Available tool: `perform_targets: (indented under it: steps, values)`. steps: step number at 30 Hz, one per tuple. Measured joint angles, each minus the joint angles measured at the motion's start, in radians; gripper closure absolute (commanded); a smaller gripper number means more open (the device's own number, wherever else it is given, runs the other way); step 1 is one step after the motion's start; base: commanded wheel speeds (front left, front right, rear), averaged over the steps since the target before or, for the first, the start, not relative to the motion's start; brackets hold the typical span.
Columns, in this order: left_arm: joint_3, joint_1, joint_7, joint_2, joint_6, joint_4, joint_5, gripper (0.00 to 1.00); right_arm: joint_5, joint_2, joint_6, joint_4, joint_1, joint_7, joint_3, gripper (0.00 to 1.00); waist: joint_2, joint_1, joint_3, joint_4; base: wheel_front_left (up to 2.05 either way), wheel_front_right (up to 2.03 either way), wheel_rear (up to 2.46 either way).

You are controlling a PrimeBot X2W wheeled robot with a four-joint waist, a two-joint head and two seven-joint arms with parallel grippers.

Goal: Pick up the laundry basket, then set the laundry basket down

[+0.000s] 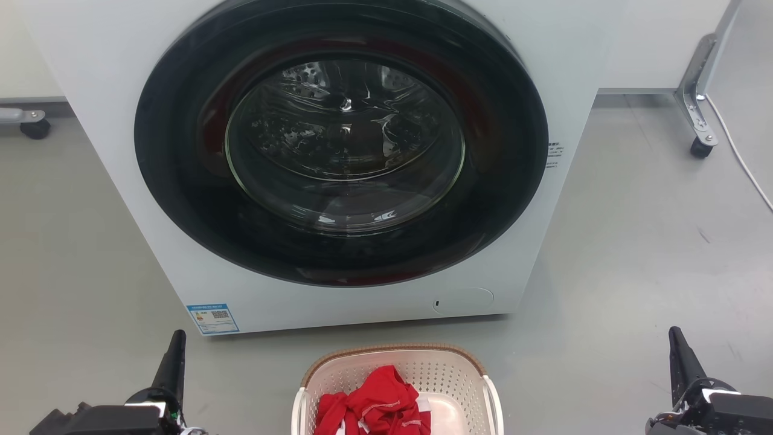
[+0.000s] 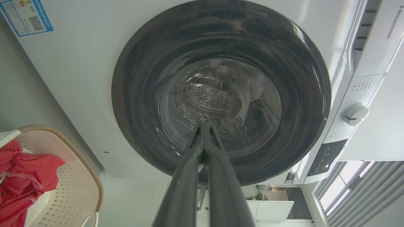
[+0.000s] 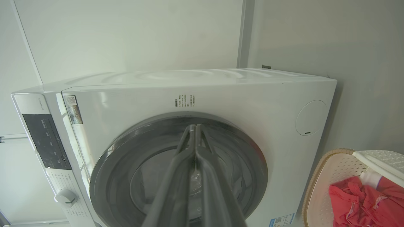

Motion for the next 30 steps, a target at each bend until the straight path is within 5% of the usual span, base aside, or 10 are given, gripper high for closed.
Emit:
perform_targets:
  steps: [30]
  values:
    - [0.0, 0.0, 0.0, 0.0, 0.0, 0.0, 0.0, 1.0, 0.0, 0.0, 0.007, 0.0, 0.0, 0.0, 0.0, 1.0, 0.0, 0.0, 0.0, 0.0, 0.0, 0.0, 0.0]
